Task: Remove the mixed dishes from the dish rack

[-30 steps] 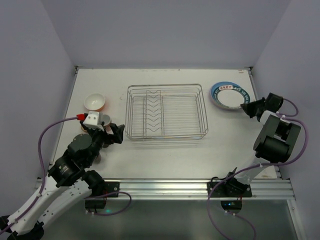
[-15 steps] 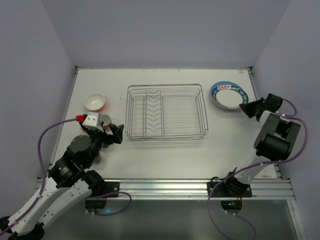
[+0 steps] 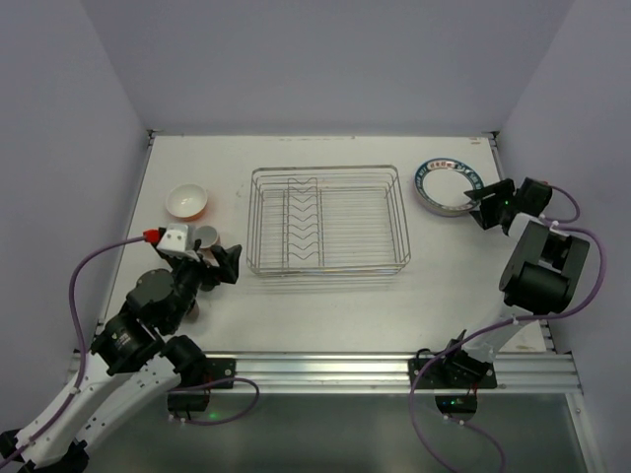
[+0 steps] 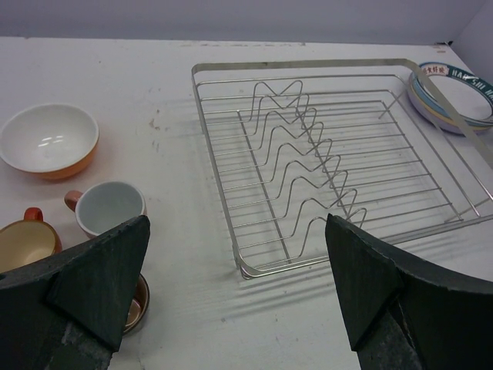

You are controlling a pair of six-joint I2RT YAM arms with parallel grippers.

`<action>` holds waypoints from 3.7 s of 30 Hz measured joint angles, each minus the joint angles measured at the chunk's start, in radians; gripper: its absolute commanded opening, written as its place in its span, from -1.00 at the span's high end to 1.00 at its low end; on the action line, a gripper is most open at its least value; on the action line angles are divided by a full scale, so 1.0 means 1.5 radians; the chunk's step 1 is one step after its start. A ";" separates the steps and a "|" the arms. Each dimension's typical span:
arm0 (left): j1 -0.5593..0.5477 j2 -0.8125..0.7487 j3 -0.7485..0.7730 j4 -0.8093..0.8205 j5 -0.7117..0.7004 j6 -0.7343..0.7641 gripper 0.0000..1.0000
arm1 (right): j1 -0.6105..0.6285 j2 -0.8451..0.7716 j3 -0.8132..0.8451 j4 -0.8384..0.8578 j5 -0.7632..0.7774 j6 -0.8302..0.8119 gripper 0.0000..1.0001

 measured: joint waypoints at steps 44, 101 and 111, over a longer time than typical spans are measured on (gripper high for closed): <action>0.197 0.028 0.283 -0.236 -0.006 0.020 -1.00 | 0.445 -0.909 0.155 -0.725 0.366 -0.378 -0.98; 0.195 -0.112 0.267 -0.277 -0.047 0.093 -1.00 | 0.446 -1.066 0.042 -0.702 0.367 -0.445 -0.98; 0.188 -0.112 0.267 -0.267 -0.063 0.116 -1.00 | 0.446 -1.067 0.023 -0.685 0.383 -0.449 -0.98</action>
